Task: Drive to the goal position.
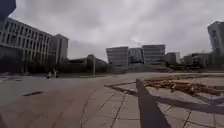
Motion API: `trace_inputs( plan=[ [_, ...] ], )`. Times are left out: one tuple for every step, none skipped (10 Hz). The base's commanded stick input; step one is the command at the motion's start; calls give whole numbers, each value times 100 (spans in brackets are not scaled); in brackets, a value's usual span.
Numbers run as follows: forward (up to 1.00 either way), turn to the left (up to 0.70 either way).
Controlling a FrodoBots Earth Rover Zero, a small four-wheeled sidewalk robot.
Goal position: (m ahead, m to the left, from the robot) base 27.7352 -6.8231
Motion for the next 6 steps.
trace_inputs(
  plan=[
    [70,26],
    [70,26],
    [70,0],
    [70,0],
    [70,0],
    [70,0]
  ],
)
